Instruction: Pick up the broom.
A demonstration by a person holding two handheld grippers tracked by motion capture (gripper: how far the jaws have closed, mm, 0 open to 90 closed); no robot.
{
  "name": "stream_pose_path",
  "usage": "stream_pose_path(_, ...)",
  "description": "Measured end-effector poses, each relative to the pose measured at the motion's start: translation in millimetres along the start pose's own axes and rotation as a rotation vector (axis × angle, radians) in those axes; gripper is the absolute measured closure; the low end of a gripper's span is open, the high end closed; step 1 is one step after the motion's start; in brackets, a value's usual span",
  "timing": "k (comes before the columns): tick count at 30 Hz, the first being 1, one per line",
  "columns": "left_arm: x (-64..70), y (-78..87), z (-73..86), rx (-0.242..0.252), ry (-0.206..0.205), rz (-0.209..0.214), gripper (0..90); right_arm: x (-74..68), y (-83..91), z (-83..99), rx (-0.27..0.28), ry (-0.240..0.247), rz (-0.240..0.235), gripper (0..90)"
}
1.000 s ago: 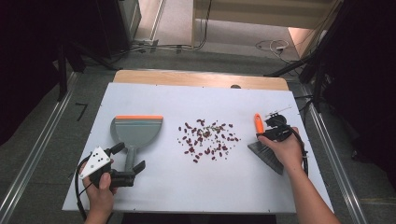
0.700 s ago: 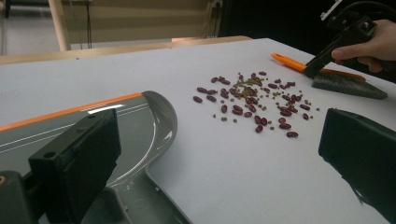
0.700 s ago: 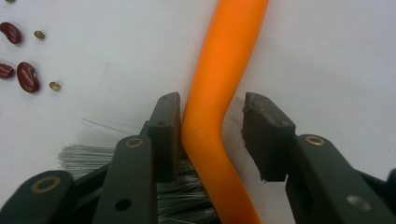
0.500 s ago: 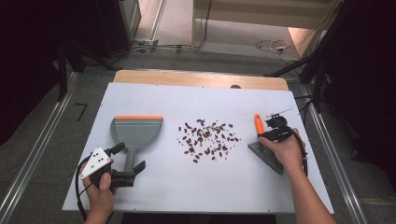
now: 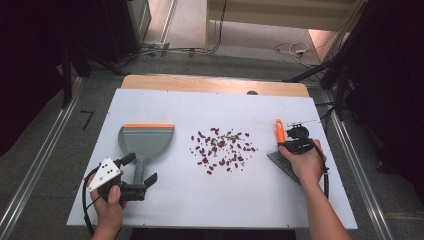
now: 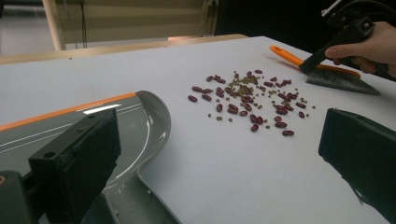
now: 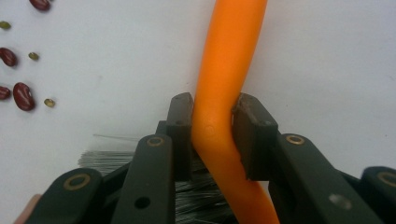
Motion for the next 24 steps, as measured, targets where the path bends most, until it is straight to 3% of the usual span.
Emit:
stream_pose_path(3,-0.3,0.7,-0.4,0.007,0.001,-0.001,0.2,1.6,2.3,1.7,0.031,-0.023,-0.013,67.4)
stream_pose_path(4,-0.5,1.2,-0.5,0.007,0.000,0.000,0.2,4.9,6.8,3.4,0.080,-0.048,-0.032,67.4)
stream_pose_path(7,-0.2,1.0,-0.7,0.007,-0.004,0.002,0.2,9.7,14.4,7.8,0.153,-0.085,-0.046,67.5)
stream_pose_path(14,5.2,1.2,-5.6,0.025,-0.021,0.013,0.2,12.0,35.3,21.0,0.354,-0.091,-0.045,67.6)
stream_pose_path(17,7.9,-0.5,-7.7,0.036,-0.009,0.023,0.2,13.2,44.6,25.2,0.440,-0.117,-0.071,67.6)
stream_pose_path(19,10.5,-0.1,-12.9,0.071,0.021,0.041,0.2,14.7,50.7,27.7,0.503,-0.141,-0.115,67.8)
stream_pose_path(24,21.9,-2.4,-27.5,0.075,-0.028,0.046,0.2,21.7,62.1,30.6,0.583,-0.206,-0.158,68.2)
Point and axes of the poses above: each handheld gripper's, and its own axes: y roughly backward along the jaws, z roughly out of its underside, x roughly to its right, the point moved 5 cm from there along -y, roughly forward along the jaws, and after that the axes turned 15 degrees about z, right-handed, at the moved point
